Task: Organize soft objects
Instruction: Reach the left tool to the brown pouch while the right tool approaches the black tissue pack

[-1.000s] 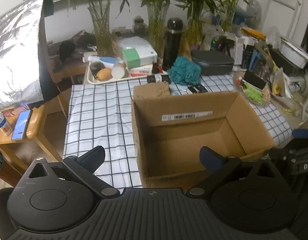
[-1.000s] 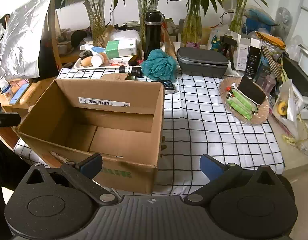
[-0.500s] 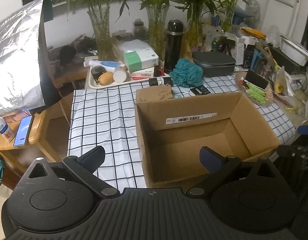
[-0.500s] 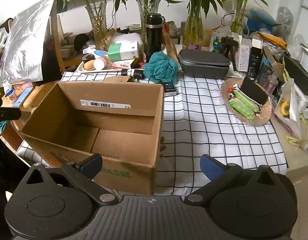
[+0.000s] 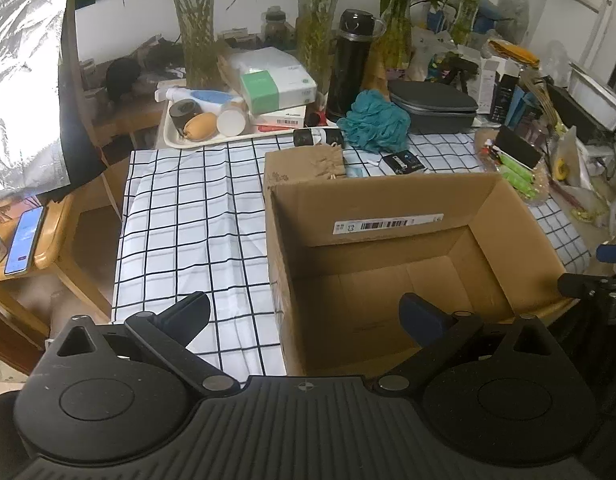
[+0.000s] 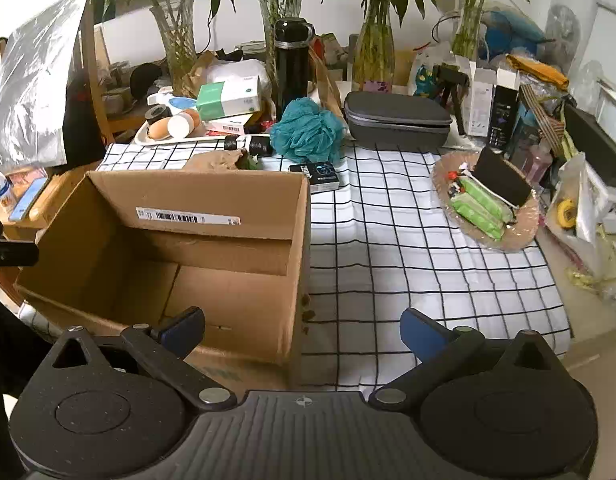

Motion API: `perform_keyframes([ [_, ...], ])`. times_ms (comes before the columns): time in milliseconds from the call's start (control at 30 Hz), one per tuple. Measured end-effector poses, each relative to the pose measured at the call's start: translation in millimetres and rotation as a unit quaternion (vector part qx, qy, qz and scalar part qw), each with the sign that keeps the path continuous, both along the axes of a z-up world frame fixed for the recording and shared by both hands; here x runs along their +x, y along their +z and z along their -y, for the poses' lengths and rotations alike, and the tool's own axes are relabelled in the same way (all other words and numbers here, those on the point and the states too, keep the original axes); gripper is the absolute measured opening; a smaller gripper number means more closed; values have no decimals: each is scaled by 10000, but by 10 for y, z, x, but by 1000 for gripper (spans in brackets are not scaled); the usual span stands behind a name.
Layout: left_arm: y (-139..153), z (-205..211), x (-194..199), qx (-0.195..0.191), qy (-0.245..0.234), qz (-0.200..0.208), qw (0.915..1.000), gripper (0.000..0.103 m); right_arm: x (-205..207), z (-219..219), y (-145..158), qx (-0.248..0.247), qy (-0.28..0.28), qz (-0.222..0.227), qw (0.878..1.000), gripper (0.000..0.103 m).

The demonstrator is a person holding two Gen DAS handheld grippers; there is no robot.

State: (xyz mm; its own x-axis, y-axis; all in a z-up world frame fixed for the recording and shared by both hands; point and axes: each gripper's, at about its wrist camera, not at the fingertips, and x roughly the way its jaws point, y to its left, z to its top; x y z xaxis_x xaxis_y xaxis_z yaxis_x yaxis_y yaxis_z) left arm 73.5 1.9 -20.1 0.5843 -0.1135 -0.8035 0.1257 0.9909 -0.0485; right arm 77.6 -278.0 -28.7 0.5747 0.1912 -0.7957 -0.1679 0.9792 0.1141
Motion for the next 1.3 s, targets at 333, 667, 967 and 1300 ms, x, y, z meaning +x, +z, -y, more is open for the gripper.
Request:
perform_keyframes([
  [333, -15, -58, 179, -232, -51, 80, 9997, 103, 252, 69, 5, 277, -82, 86, 9995, 103],
  [667, -22, -72, 434, -203, -21, 254, 9995, 103, 699, 125, -37, 600, -49, 155, 9981, 103],
  [967, -21, -213, 709, -172, 79, 376, 9991, 103, 972, 150, -22, 411, -72, 473, 9980, 103],
  [1300, -66, -359, 1168, -191, 2, 617, 9979, 103, 1616, 271, -187, 597, 146, 313, 9976, 103],
])
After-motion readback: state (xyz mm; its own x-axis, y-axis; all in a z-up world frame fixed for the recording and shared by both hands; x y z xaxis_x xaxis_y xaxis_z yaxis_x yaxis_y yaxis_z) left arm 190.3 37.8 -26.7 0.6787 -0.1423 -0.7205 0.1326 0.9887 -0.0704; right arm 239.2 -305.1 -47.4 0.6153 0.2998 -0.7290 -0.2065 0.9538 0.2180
